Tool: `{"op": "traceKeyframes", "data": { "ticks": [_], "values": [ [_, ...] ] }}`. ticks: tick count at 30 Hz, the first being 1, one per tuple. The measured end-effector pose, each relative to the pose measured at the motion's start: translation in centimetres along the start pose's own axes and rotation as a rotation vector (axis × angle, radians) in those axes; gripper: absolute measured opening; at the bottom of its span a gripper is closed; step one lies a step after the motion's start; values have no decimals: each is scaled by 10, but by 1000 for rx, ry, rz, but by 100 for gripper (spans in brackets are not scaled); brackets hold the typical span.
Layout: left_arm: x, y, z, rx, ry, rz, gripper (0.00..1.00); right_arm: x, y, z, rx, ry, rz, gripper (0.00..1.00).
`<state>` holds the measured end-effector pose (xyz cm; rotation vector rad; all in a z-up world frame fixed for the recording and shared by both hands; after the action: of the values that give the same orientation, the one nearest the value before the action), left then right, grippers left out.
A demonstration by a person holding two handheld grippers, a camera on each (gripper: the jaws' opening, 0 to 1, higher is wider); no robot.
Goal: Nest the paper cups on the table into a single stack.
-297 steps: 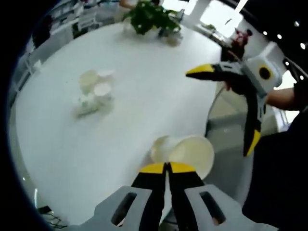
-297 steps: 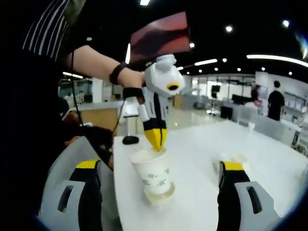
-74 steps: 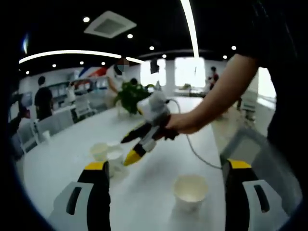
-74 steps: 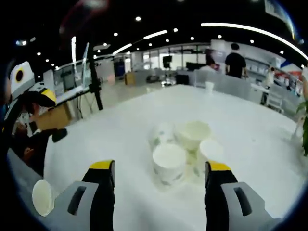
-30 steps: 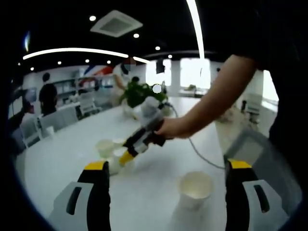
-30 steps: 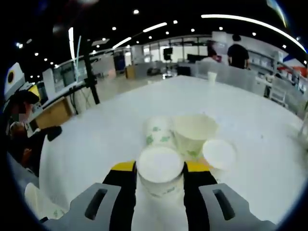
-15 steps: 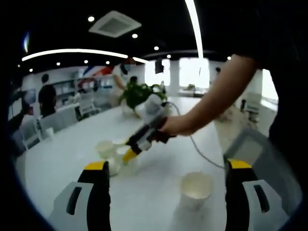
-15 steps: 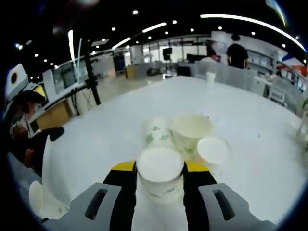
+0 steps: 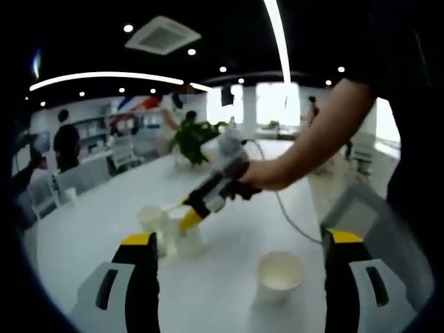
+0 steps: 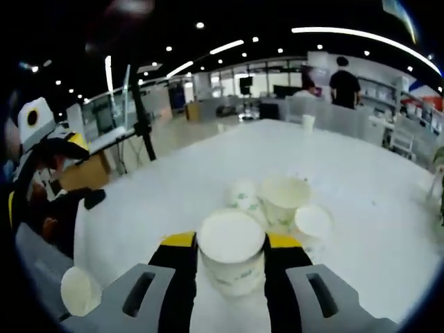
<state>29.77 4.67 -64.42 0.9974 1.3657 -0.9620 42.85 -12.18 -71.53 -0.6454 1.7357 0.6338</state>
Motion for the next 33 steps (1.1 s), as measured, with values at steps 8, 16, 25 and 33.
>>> {"op": "traceKeyframes", "data": {
  "ticks": [8, 16, 25, 33],
  "values": [
    [-5, -3, 4, 6, -13, 3, 99, -20, 19, -21, -26, -40, -21, 34],
    [-5, -5, 6, 8, -13, -3, 99, -46, 32, -39, -37, -95, -26, 34],
    [-6, -5, 8, 2, -11, -19, 99, -77, 54, -58, -77, -163, -23, 34],
    [-4, -10, 12, 13, -4, -32, 98, -95, 69, -73, -90, -214, 0, 34]
  ]
}}
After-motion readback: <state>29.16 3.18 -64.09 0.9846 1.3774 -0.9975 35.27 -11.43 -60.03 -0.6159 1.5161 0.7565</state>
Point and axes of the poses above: the point that each gripper's makers call its tool centre point, and the gripper's own axes: z roughly forward along the fingers, y roughly to its left, x roughly out of its underside, the point moved 6 cm from there along -z, roughly backward along the fingers, and after that the axes turned 15 degrees about -y, right-handed, at the moved point
